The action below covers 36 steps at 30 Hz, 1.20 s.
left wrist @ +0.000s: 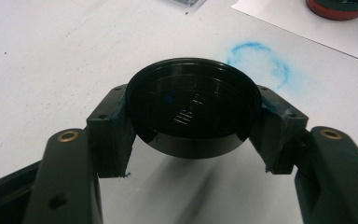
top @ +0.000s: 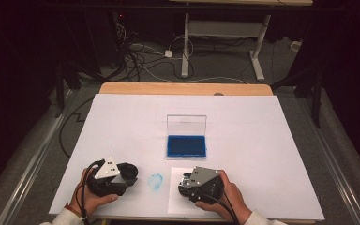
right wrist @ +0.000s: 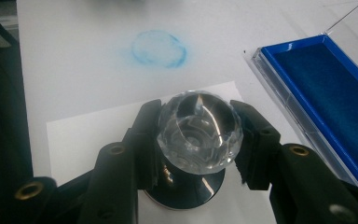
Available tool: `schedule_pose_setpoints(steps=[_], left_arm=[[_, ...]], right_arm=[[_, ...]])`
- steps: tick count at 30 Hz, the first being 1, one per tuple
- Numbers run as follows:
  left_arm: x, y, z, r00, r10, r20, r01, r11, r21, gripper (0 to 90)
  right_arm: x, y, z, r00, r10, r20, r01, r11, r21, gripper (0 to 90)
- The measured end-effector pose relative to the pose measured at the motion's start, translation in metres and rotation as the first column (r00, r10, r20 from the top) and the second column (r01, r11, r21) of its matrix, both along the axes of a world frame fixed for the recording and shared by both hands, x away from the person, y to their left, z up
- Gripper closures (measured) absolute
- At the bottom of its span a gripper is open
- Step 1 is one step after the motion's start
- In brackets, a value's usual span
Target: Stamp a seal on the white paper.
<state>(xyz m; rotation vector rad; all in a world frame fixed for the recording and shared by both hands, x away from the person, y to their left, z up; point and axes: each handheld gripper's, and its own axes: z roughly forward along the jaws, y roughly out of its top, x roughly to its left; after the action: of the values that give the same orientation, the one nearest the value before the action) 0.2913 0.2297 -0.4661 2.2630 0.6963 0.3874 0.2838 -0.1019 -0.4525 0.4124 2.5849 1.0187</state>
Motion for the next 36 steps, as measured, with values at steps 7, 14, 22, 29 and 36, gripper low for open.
schedule_pose_setpoints(steps=[7, 14, 22, 29, 36], left_arm=[[-0.0004, 0.0004, 0.0002, 1.0, 0.001, 0.0, -0.001, 1.0, -0.001, 36.5], [-0.0008, 0.0012, 0.0004, 1.0, 0.0, 0.001, 0.0, 1.0, -0.002, 36.5], [-0.0008, 0.0009, 0.0004, 1.0, 0.002, 0.0, -0.002, 1.0, -0.004, 36.6], [-0.0006, 0.0013, 0.0003, 1.0, 0.0, 0.001, 0.0, 1.0, -0.001, 36.5], [-0.0009, -0.0003, 0.0007, 1.0, -0.007, 0.004, 0.007, 1.0, 0.001, 36.5]], right_arm=[[0.0023, -0.0026, -0.0007, 0.9999, 0.005, -0.016, -0.005, 0.9999, 0.014, 57.0], [0.0024, -0.0031, -0.001, 0.9998, 0.005, -0.019, -0.005, 0.9999, 0.016, 57.0], [0.0015, -0.0029, -0.0011, 0.9999, 0.005, -0.013, -0.005, 1.0, 0.007, 57.0], [0.0014, -0.0018, -0.0004, 0.9999, 0.003, -0.015, -0.003, 1.0, -0.002, 57.0], [-0.0009, 0.0, 0.0002, 1.0, 0.002, 0.009, -0.002, 0.9997, -0.023, 57.1]])
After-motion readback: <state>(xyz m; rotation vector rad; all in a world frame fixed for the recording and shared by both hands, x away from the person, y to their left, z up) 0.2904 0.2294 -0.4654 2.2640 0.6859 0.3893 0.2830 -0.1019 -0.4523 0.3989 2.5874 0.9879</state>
